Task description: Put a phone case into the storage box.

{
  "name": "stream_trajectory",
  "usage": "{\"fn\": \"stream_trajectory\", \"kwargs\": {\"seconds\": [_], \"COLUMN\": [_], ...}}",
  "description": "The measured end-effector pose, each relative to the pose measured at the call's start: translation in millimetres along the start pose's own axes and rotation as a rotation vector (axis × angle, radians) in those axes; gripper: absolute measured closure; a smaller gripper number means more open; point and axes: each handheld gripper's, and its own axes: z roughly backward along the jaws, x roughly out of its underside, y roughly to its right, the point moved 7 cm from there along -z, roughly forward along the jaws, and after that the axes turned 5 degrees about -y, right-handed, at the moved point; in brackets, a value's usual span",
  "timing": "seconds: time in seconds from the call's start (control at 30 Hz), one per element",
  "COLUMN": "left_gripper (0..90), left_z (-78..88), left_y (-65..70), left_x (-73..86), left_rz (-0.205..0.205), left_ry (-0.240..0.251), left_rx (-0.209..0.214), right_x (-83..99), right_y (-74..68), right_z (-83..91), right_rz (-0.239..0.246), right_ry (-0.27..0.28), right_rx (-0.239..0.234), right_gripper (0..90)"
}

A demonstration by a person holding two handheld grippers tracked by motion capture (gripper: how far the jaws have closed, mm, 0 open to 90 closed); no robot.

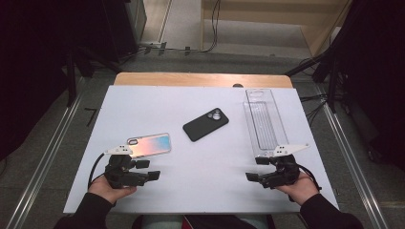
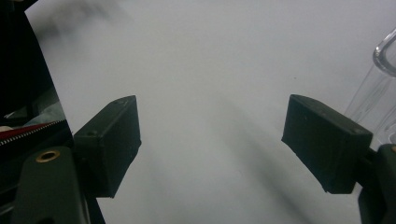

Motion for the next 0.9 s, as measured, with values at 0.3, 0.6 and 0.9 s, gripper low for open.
{"fn": "stream_trajectory", "kwargs": {"seconds": [0.3, 0.6, 0.9], "left_gripper": [27.3, 27.5, 72.0], "left_z": [3.7, 11.5, 30.7], "left_y": [-5.5, -16.5, -34.3], "left_x": [0.2, 5.2, 14.1], "left_rz": [0.037, 0.069, 0.198], "left_ry": [0.001, -0.007, -0.049], "left_rx": [-0.023, -0.085, -0.193], "right_x": [0.6, -0.5, -4.5], "right_y": [0.2, 0.4, -2.0], "right_z": [-0.4, -1.7, -8.2], "right_rz": [0.002, 0.005, 0.026], "right_ry": [-0.004, -0.008, -0.023], "right_rx": [-0.004, -0.01, -0.029], "right_gripper": [17.3, 17.3, 17.3]}}
